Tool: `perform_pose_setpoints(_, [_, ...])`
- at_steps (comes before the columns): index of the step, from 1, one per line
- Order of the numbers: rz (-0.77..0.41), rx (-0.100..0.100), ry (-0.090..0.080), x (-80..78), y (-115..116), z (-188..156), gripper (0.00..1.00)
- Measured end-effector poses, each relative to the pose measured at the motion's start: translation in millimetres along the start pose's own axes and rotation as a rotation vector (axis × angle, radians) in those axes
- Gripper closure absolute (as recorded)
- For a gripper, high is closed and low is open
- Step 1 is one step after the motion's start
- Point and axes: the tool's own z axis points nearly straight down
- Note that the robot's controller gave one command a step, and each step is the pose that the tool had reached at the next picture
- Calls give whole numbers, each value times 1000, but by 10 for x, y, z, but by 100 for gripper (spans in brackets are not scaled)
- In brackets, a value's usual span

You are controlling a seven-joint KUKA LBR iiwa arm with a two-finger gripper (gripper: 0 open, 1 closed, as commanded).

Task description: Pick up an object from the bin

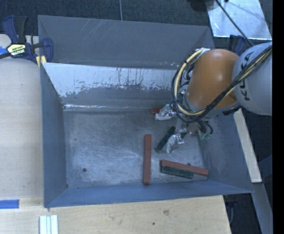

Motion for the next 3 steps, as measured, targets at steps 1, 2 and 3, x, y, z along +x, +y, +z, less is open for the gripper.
perform_pose_setpoints(1, [-214,-5,-4,-178,-273,325,100])
perform_pose_setpoints(2, [-213,-4,-4,-179,-275,324,100])
perform_pose_setpoints(3, [-172,1,-3,-342,-213,-1149,100])
